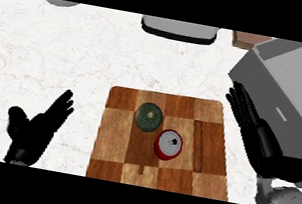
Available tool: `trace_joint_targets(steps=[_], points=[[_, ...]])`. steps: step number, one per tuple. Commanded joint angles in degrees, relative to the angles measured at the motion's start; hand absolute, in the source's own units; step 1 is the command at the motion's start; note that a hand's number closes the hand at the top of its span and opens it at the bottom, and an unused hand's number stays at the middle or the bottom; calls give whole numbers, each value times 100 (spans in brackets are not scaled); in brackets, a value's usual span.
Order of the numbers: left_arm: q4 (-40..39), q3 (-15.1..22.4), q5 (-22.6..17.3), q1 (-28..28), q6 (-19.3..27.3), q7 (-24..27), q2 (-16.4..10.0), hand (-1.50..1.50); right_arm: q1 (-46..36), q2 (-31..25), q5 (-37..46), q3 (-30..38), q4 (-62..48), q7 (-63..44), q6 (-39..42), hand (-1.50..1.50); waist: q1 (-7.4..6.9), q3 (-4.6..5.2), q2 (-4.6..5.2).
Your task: Pick the can from the cutting board and place it in the cardboard box
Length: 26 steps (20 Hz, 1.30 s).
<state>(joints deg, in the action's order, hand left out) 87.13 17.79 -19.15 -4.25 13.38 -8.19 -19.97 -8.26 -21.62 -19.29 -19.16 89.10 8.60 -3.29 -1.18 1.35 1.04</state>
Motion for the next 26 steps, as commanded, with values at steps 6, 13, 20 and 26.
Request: trace_joint_targets(steps=[6, 13, 20, 26], points=[[579, 162, 906, 1150, -310, 587, -519, 0, 696, 855, 1512, -617, -146, -1202, -2588, -150, 489, -99, -190], [576, 216, 839, 1194, -425, 421, -532, 0, 938, -685, 4414, -1226, -709, -1281, -3527, -150, 565, -35, -228], [486, 268, 866, 1204, -484, 460, -487, 0, 1005, -760, 6437, -1752, 102, -3089, -3511, -150, 537, -22, -253], [478, 299, 953, 1443, -471, 323, -451, 0, 1125, -506, 7149, -2345, 1195, -4792, -1900, -150, 512, -48, -224]])
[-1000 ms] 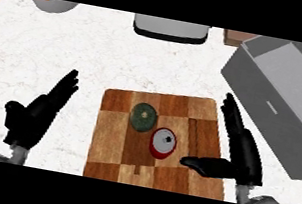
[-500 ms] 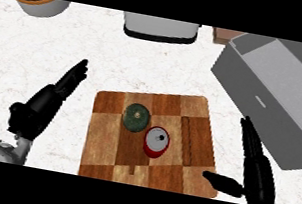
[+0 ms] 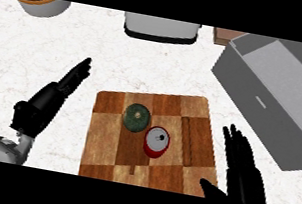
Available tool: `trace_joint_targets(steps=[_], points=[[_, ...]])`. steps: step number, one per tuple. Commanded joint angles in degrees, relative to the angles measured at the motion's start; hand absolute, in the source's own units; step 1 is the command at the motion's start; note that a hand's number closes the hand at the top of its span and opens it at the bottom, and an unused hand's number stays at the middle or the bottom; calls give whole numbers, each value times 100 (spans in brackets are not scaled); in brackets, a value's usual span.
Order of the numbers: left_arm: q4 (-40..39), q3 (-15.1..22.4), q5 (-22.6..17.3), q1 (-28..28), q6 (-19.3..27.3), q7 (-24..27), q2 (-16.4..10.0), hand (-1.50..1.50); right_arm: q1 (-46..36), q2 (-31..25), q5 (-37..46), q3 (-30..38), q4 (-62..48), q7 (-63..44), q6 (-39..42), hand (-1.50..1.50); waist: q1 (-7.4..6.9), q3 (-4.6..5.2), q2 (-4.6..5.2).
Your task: Pick the can from the cutting board and place it in the cardboard box
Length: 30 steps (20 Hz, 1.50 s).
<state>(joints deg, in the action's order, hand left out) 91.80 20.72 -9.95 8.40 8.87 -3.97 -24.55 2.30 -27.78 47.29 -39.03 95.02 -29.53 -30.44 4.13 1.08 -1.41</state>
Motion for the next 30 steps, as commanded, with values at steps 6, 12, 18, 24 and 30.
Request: trace_joint_targets(steps=[6, 12, 18, 24, 30], points=[[-20, 20, 24, 184, -127, -8, 24, 0, -203, 1147, 1123, -1038, 1706, -3135, 2508, -150, -259, -47, 59], [-456, 70, 134, 417, -165, 185, 337, 0, -831, 2721, 1878, -1455, 2126, -4894, 4079, -150, -347, -84, 122], [-685, -43, 146, 725, -354, 136, 433, 0, -1195, 2755, 1501, -1125, 1324, -4839, 4008, -150, -365, -98, 159], [-642, -23, 282, 697, -324, 91, 566, 0, -1527, 2768, 1085, -834, 916, -5000, 3899, -150, -422, -102, 153], [-837, 0, 485, 680, -319, 216, 825, 0, -1807, 2772, 1171, -1043, 358, -4962, 3228, -150, -433, -105, 146]])
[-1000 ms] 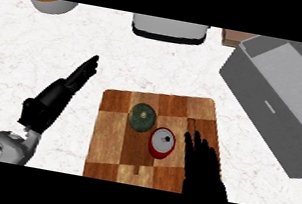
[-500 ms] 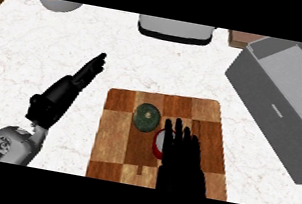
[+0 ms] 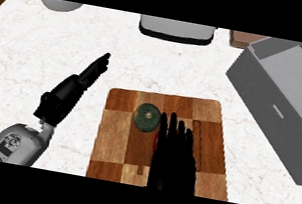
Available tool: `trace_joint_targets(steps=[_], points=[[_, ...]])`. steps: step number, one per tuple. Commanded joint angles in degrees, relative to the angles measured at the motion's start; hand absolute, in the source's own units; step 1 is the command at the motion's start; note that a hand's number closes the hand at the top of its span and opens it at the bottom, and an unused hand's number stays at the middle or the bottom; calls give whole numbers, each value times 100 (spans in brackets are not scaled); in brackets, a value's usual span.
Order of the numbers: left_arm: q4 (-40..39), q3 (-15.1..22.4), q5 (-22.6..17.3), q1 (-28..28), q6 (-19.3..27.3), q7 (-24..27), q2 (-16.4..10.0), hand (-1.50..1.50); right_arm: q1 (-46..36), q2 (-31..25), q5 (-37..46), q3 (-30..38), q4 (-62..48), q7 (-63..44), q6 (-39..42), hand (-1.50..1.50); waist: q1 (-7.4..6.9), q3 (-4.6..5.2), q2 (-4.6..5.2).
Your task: Pick the can from the cutting board and place it in the cardboard box
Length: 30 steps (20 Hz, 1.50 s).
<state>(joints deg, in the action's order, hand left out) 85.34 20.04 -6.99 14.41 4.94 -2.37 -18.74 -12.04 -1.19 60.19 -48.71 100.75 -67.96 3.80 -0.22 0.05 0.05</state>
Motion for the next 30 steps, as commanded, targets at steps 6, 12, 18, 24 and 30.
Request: trace_joint_targets(steps=[6, 12, 18, 24, 30], points=[[-30, -153, 182, -243, -148, 168, 38, 0, -221, 114, -28, 147, -166, -900, 159, -150, 5, -1, -7], [183, -215, 243, -135, -245, -18, 101, 0, -500, 115, -442, -183, -746, -1167, -338, -150, -47, -3, -8], [260, -295, 302, -323, -324, -35, 138, 0, -26, 115, -429, 183, -1142, -423, -519, -150, -10, -5, -8], [-106, -342, 540, -96, -240, 54, 440, 0, -193, 115, -496, 153, -899, -730, -225, -150, 27, -3, -7], [-31, -553, 389, 183, -419, -282, 413, 0, -401, 115, -498, 115, -1718, -656, -516, -150, 4, -3, 3]])
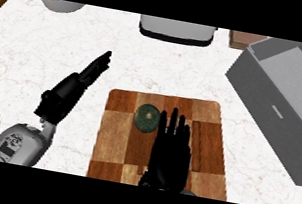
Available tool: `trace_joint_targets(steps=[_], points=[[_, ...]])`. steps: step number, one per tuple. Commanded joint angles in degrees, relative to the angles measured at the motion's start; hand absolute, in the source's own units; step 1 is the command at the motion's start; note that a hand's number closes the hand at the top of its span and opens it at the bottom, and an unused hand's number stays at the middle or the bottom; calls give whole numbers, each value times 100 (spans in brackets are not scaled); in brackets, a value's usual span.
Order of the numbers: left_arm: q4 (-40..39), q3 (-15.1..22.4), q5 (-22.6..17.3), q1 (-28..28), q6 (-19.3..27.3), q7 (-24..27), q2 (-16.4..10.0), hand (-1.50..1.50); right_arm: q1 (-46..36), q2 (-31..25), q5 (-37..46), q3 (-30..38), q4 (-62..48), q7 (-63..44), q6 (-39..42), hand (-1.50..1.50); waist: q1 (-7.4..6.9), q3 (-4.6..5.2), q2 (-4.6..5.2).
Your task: Pick the can from the cutting board and place it in the cardboard box
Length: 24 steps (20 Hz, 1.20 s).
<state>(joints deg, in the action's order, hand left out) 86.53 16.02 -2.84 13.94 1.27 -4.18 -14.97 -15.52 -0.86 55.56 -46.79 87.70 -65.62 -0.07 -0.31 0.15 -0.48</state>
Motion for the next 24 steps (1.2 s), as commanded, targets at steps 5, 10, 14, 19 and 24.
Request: trace_joint_targets(steps=[5, 10, 14, 19, 24], points=[[91, -168, 2, -103, -139, -18, 12, 0, 378, 80, 302, 243, -146, -506, 122, -150, 35, -15, 39], [-100, -105, 196, -195, -156, 250, 81, 0, 7, 82, 60, 239, -820, -244, -29, 150, -7, -14, 57], [39, -129, 194, -211, -105, 54, 161, 0, 489, -698, 77, 299, -580, 1402, -122, 150, 18, -18, 52], [-23, -167, 134, -119, -177, 86, 79, 0, 545, -2374, -288, -616, 605, 3721, 414, 150, -44, -54, 56], [-23, -297, 75, -184, -138, 104, 46, 0, 728, -4090, -478, -367, 1330, 5567, -238, 150, 176, -53, 30]])
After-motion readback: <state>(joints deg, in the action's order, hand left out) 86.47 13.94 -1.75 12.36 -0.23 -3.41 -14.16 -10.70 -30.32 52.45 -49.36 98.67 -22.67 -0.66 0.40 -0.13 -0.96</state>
